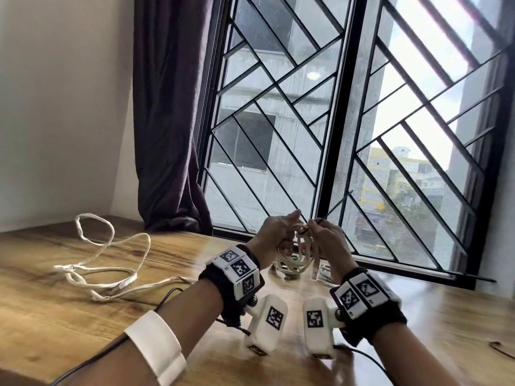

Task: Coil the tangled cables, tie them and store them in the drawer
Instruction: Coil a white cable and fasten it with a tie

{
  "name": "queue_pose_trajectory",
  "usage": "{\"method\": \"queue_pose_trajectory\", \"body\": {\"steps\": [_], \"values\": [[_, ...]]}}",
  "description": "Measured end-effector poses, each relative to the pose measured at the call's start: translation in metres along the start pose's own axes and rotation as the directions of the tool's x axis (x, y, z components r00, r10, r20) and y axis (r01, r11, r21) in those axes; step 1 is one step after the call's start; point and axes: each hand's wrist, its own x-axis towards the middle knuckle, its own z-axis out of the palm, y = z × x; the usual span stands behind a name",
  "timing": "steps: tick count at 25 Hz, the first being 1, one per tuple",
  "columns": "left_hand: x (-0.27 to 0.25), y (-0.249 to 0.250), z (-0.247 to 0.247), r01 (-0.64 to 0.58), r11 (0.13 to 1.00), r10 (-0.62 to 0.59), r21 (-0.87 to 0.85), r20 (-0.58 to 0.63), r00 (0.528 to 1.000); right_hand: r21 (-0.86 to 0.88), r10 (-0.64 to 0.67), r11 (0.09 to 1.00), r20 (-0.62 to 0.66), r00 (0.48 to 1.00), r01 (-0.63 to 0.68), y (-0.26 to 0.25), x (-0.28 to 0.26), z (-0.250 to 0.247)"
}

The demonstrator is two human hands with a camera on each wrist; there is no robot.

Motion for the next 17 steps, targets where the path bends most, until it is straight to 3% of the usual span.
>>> {"method": "queue_pose_trajectory", "body": {"steps": [2,5,8,13,17], "values": [[0.0,-0.001,0.0,0.008,1.0,-0.009,-0.015,-0.019,1.0,0.086,0.011,0.996,0.038,0.999,-0.014,-0.005,-0.006,-0.001],[-0.002,0.001,0.0,-0.015,1.0,0.015,-0.02,-0.025,1.0,0.256,-0.111,0.964,0.123,0.986,0.076,-0.014,-0.017,0.002],[-0.006,0.003,0.002,-0.08,0.997,0.078,-0.021,-0.069,0.995,0.286,-0.169,0.951,0.169,0.971,0.115,-0.019,-0.021,0.008],[-0.005,0.0,0.006,-0.103,0.993,0.097,-0.061,-0.102,0.99,0.308,-0.088,0.95,0.137,0.987,0.042,-0.016,-0.019,0.008],[-0.008,-0.001,0.008,-0.132,0.983,0.112,-0.127,-0.153,0.982,0.301,0.027,0.95,0.195,0.98,-0.086,-0.014,-0.017,0.007]]}}
